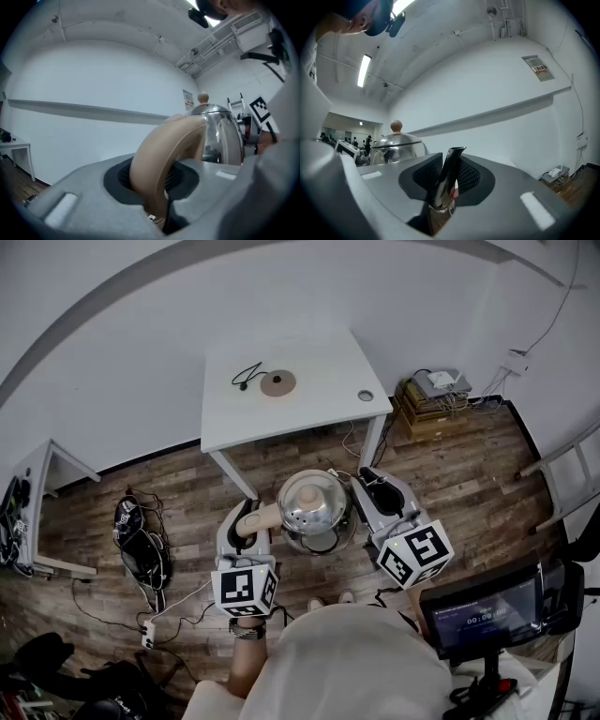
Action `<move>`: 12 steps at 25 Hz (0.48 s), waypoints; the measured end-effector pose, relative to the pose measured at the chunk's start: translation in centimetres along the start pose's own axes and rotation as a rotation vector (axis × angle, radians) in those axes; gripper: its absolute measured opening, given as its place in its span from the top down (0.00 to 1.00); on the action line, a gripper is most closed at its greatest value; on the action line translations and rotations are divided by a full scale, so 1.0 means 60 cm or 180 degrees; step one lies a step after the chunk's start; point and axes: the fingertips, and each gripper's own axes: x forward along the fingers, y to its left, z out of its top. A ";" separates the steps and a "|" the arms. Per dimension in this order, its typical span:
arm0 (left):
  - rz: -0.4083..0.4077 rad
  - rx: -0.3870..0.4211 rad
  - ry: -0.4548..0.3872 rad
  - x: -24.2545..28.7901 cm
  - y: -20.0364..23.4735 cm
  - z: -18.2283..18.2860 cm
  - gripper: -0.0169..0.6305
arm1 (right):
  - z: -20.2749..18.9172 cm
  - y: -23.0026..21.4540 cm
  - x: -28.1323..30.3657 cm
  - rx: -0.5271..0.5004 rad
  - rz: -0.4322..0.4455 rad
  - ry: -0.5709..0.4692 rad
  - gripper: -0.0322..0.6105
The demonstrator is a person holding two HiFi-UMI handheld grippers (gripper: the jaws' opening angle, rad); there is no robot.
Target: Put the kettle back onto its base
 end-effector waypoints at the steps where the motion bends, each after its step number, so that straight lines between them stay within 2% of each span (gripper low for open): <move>1: -0.0006 0.0002 -0.0006 -0.001 -0.001 0.001 0.86 | -0.001 0.000 -0.001 0.0012 0.0010 -0.0003 0.83; 12: -0.0031 -0.0033 -0.0037 -0.001 -0.016 0.006 0.86 | 0.013 -0.005 -0.009 -0.0020 0.0078 -0.0099 0.83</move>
